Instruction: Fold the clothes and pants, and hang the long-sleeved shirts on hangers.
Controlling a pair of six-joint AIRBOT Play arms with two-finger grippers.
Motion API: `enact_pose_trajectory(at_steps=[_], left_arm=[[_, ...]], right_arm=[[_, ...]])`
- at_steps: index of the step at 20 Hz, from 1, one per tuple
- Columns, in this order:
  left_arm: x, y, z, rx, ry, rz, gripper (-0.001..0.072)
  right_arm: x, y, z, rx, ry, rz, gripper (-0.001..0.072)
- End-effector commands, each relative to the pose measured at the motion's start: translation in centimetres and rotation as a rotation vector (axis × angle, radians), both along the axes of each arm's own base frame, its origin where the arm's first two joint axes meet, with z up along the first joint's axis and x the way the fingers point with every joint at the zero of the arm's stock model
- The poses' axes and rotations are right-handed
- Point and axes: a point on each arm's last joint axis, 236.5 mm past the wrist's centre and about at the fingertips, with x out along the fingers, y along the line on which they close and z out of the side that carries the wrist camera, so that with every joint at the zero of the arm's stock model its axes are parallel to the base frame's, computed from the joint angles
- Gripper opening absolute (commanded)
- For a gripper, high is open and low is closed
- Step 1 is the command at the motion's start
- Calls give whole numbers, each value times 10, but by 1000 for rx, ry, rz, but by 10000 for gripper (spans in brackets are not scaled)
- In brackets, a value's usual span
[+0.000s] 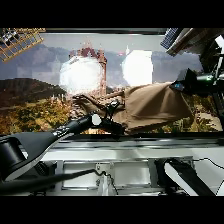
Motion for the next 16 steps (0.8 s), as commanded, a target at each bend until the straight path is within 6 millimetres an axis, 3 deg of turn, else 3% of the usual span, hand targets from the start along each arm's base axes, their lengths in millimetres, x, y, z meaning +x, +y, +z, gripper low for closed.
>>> enact_pose_trajectory(at_steps=[1,3,5,8,12,16], left_arm=[[2,-5,3,-10,-3,1,15],[0,-5,9,-19,-3,-9,15],[1,-4,30,-49,-24,-31,15],[15,16,92,-138,-117,-100,15],[40,85,188,-250,-196,-52,15],[56,169,273,-306,-371,111,15]], right_arm=[[-2,-6,6,-27,-4,-11,25],[-2,-6,6,-27,-4,-11,25],[-2,-6,5,-27,-2,-11,25],[0,-5,4,-24,0,-10,25],[8,6,-3,-22,12,13,26],[27,53,-9,-15,-19,59,26]])
